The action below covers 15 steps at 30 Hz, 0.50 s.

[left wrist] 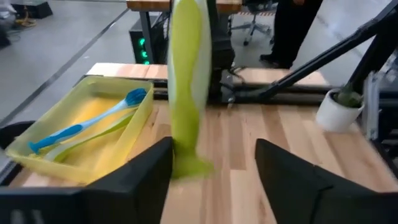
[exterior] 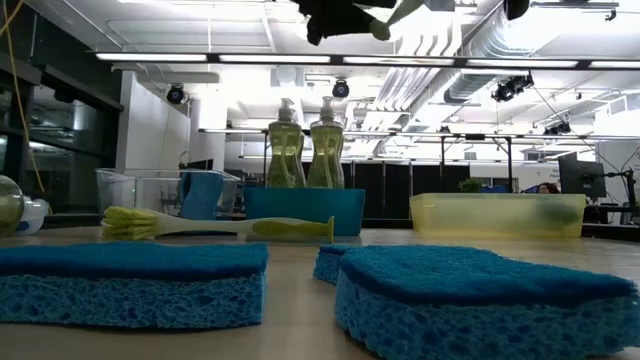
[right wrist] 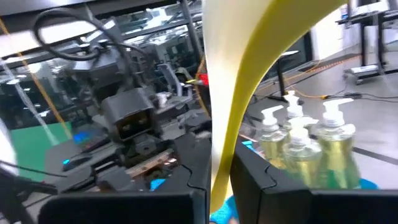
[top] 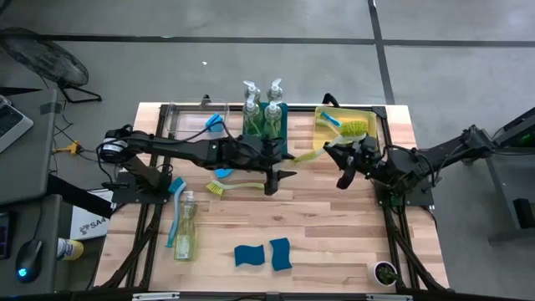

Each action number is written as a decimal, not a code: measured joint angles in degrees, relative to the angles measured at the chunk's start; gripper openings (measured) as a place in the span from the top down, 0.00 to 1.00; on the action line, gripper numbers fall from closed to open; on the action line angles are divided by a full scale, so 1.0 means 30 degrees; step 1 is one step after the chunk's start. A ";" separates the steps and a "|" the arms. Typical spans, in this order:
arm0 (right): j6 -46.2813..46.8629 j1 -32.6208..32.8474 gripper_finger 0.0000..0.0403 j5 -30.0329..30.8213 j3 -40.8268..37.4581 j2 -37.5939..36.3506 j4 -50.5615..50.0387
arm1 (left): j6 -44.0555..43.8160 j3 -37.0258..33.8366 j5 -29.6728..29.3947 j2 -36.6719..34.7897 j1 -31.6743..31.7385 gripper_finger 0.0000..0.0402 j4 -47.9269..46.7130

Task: Pick & Place Kitchen Sink Supplies
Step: Put the green dish brush into the yellow bin

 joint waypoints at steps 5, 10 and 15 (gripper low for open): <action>0.0155 -0.0044 0.93 0.1415 0.0022 -0.1071 -0.1453 | 0.0562 0.1077 -0.1572 -0.0344 -0.0034 0.38 -0.3256; 0.0284 -0.0316 0.93 0.1896 0.0022 -0.2132 -0.3037 | 0.1389 0.2967 -0.3554 -0.1140 -0.0008 0.37 -0.7169; 0.1311 -0.1785 0.93 0.1209 0.1104 -0.2227 -0.6932 | 0.1170 0.3194 -0.2794 -0.2196 0.0760 0.37 -0.8865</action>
